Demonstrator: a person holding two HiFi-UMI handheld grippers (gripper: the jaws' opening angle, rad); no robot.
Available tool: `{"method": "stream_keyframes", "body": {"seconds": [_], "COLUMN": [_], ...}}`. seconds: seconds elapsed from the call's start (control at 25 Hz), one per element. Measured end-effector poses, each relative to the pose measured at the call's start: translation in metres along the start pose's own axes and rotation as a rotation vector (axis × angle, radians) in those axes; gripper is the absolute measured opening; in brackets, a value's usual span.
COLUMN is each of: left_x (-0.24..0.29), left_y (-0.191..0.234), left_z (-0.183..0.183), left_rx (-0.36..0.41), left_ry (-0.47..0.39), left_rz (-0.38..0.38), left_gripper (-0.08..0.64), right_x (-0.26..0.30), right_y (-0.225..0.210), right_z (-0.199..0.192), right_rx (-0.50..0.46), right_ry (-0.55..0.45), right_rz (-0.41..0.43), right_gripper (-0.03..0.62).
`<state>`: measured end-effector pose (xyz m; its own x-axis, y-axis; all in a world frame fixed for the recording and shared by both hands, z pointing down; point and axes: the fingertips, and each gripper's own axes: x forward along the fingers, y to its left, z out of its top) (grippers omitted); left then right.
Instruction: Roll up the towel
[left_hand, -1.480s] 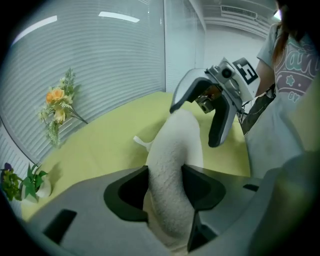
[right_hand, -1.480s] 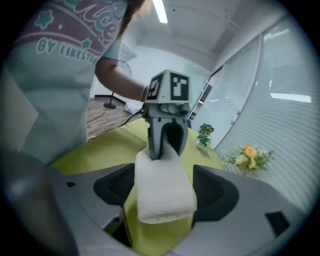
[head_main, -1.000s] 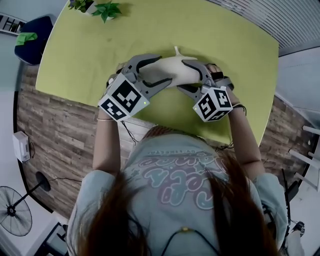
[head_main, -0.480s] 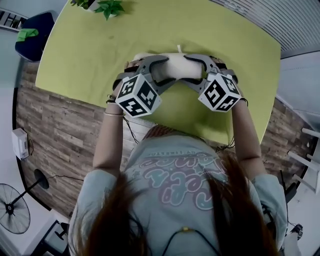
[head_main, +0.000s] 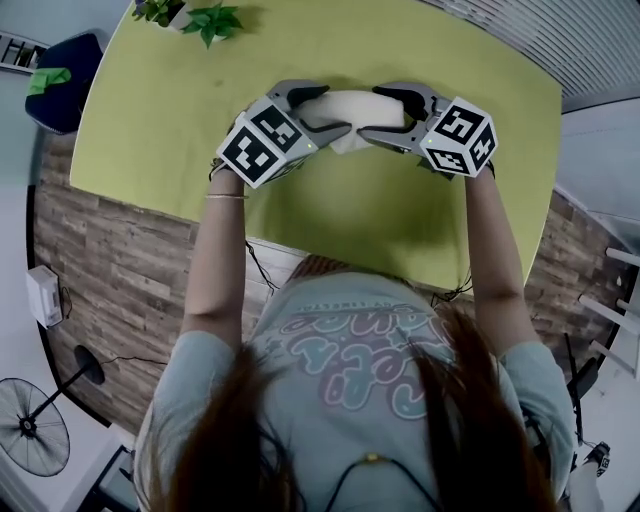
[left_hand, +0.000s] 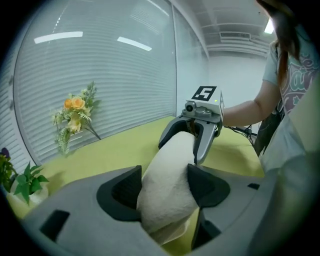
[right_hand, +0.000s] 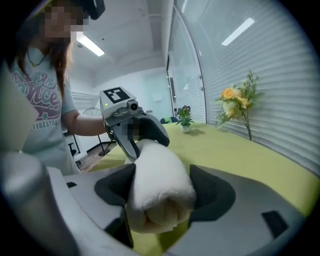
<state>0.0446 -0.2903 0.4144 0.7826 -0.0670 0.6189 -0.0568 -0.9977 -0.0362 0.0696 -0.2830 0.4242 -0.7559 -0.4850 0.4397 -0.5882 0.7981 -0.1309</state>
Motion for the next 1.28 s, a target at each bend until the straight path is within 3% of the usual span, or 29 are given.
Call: {"method": "stream_keyframes", "body": {"seconds": [0.12, 0.24, 0.64, 0.76, 0.92, 1.16, 1.28], "left_x": [0.005, 0.008, -0.029, -0.054, -0.091, -0.119, -0.127], "left_y": [0.009, 0.008, -0.006, -0.003, -0.008, -0.024, -0.039], "left_z": [0.0, -0.003, 0.015, 0.02, 0.026, 0.04, 0.053], "left_rx": [-0.015, -0.013, 0.003, -0.063, -0.15, -0.116, -0.139], "left_ry": [0.002, -0.005, -0.174, -0.278, -0.428, -0.483, -0.539], "left_rz": [0.016, 0.016, 0.057, 0.116, 0.215, 0.416, 0.453], "left_gripper": [0.275, 0.275, 0.281, 0.279, 0.279, 0.279, 0.279], "right_x": [0.003, 0.005, -0.011, -0.02, -0.045, -0.081, -0.098], "right_y": [-0.009, -0.008, 0.008, 0.011, 0.015, 0.051, 0.064], "right_z": [-0.001, -0.004, 0.004, 0.007, 0.028, 0.066, 0.082], "right_rx": [0.065, 0.068, -0.121, -0.13, -0.124, -0.137, -0.089], "right_ry": [-0.033, -0.043, -0.009, -0.037, -0.149, -0.305, -0.403], "right_rz": [0.003, -0.003, -0.109, -0.136, -0.208, -0.256, -0.301], "right_gripper": [0.333, 0.334, 0.379, 0.38, 0.38, 0.38, 0.379]}}
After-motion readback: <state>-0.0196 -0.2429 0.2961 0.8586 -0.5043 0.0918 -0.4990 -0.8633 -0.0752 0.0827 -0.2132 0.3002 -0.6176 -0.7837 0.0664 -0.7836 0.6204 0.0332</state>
